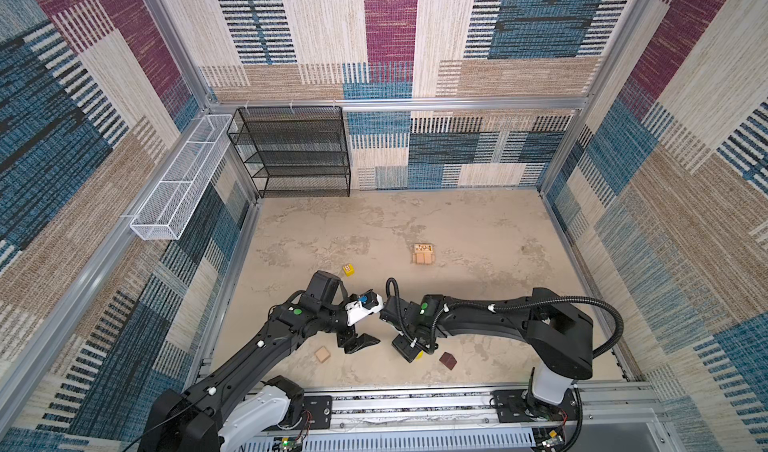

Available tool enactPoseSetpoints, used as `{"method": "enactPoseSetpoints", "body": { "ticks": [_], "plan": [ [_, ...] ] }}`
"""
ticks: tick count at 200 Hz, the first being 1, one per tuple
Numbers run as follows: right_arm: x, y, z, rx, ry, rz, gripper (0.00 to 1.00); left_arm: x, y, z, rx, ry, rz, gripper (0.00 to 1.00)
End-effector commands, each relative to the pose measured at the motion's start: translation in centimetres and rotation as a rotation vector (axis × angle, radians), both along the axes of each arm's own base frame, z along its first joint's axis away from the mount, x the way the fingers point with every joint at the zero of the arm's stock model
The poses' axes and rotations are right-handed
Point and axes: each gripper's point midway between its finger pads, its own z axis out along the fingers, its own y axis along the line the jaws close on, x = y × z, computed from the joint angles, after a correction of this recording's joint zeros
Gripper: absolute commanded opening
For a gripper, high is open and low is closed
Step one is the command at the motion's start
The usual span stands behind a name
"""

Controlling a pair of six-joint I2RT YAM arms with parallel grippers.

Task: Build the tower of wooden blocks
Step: 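Close the right gripper on the long plain wooden block, then lift the wooden block with the right gripper and carry it toward the stack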

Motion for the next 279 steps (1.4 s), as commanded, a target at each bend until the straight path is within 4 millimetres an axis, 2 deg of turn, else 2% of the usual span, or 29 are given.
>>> {"method": "enactPoseSetpoints", "body": {
  "ticks": [1,51,92,164,204,237,279],
  "plan": [
    [1.6,0.8,0.5,0.020,-0.065,-0.054,0.61,-0.2,0.0,0.1,0.005,-0.020,-0.030,0.85],
    [3.1,0.5,-0.7,-0.017,-0.092,-0.134,0.61,-0.2,-0.1,0.2,0.003,-0.022,-0.032,0.85],
    [4.9,0.2,-0.4,0.031,-0.094,-0.217,0.61,-0.4,-0.2,0.3,-0.002,-0.023,-0.040,0.85],
    [8.6,-2.3,-0.8,0.082,-0.107,-0.360,0.65,-0.4,-0.3,0.4,0.006,-0.044,-0.046,0.85],
    [8.7,-2.5,-0.6,0.097,-0.106,-0.388,0.71,0.0,-0.1,0.3,0.027,-0.056,-0.027,0.85],
    [8.3,-2.5,0.3,0.136,-0.102,-0.388,0.80,1.8,1.0,-0.2,0.101,-0.105,0.058,0.85],
    [7.8,-2.4,1.4,0.183,-0.098,-0.376,0.77,1.9,1.1,-0.5,0.113,-0.098,0.070,0.85]
  ]
}}
